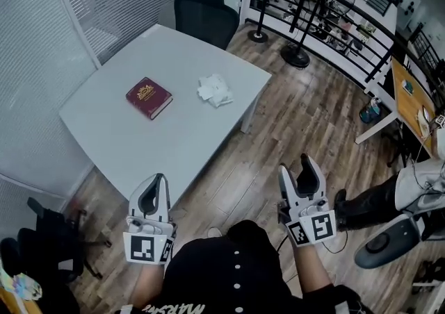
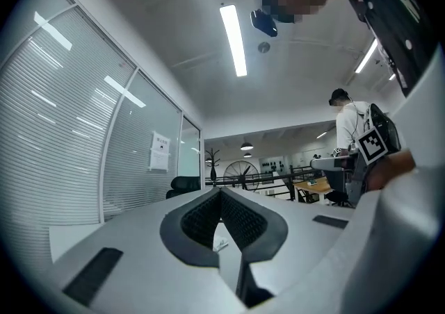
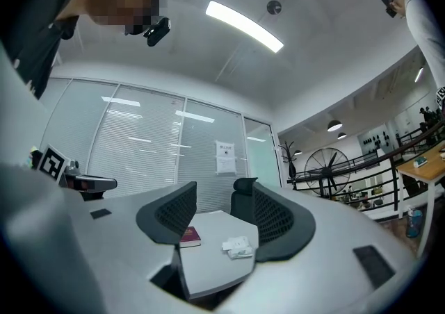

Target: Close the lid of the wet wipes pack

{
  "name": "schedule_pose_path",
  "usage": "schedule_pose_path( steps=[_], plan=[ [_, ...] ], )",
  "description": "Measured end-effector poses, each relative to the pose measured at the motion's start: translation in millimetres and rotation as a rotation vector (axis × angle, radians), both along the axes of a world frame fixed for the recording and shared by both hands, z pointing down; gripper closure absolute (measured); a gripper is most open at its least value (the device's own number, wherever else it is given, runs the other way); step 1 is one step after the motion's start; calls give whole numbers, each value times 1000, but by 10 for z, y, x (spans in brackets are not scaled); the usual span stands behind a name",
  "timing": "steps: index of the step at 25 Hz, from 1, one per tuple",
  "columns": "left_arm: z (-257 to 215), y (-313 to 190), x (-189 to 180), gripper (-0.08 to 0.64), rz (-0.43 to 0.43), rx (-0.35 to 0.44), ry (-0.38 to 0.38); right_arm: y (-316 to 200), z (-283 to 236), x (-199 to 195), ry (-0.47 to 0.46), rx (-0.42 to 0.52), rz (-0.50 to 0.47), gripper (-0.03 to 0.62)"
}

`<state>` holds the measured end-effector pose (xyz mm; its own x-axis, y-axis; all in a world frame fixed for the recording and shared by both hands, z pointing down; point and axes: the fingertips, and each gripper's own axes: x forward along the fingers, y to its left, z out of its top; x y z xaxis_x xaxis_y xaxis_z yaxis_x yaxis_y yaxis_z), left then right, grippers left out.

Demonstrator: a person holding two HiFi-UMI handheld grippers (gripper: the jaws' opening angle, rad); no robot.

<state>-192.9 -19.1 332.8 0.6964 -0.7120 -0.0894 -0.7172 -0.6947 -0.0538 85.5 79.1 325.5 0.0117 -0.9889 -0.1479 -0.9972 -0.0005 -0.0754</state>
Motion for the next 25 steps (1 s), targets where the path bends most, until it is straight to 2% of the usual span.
schedule_pose_path(
  steps=[7, 15, 25],
  plan=[
    [105, -52, 133, 552, 28, -29, -18, 23, 134, 103, -21, -32, 23, 344],
    [174, -286, 308, 552, 18, -36, -23, -248, 215, 281, -29, -37, 10, 344],
    [146, -856, 812, 552, 18, -29, -27, -742, 309, 803, -39, -59, 17, 344]
  ],
)
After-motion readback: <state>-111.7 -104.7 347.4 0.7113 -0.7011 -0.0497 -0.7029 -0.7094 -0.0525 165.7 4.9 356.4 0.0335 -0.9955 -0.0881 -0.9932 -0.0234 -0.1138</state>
